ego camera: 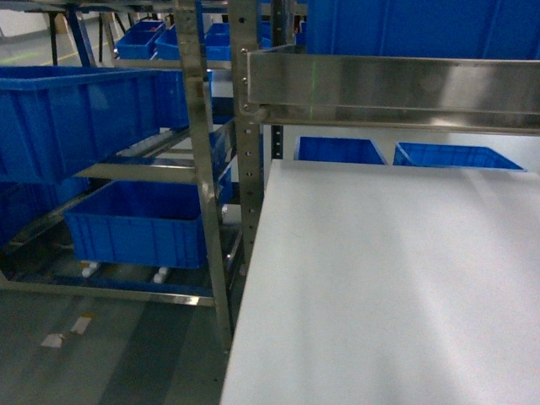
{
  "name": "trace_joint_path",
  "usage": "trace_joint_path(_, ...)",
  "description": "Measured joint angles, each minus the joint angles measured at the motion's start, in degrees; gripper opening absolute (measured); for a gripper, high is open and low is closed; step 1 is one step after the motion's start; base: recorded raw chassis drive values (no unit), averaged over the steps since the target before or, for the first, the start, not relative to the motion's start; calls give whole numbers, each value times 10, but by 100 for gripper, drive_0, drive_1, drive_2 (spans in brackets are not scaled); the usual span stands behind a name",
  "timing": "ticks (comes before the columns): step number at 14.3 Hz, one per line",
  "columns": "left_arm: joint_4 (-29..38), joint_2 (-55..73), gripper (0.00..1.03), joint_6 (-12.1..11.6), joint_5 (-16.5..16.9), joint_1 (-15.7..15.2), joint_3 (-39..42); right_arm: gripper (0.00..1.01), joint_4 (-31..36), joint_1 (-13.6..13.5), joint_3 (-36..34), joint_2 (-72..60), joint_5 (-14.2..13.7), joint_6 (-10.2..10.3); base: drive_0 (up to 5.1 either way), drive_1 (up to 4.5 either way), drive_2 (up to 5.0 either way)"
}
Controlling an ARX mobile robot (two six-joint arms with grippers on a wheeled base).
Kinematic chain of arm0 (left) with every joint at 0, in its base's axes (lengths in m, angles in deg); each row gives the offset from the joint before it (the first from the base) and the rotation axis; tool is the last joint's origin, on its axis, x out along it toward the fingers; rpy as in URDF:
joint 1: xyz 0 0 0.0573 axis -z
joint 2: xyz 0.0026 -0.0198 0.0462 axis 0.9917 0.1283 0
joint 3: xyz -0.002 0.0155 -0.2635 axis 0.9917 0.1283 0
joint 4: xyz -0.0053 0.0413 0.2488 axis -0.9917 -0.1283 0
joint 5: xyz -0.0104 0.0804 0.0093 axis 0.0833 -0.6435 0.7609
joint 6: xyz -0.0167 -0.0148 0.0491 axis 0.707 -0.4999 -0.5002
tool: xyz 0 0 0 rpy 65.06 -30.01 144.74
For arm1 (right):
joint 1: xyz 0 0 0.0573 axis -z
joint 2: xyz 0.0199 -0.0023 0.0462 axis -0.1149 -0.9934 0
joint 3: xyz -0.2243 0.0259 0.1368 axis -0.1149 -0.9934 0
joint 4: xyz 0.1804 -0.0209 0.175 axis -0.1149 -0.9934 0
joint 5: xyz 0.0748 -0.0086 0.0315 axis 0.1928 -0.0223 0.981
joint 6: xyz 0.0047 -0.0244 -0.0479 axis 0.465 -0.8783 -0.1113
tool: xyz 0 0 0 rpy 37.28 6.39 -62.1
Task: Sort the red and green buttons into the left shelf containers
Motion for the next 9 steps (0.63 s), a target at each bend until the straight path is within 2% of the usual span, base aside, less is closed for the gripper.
trace_joint_path(9, -1, 0, 27, 0, 0, 0, 0, 26, -1, 0, 0, 0, 0, 0, -443, 420, 39)
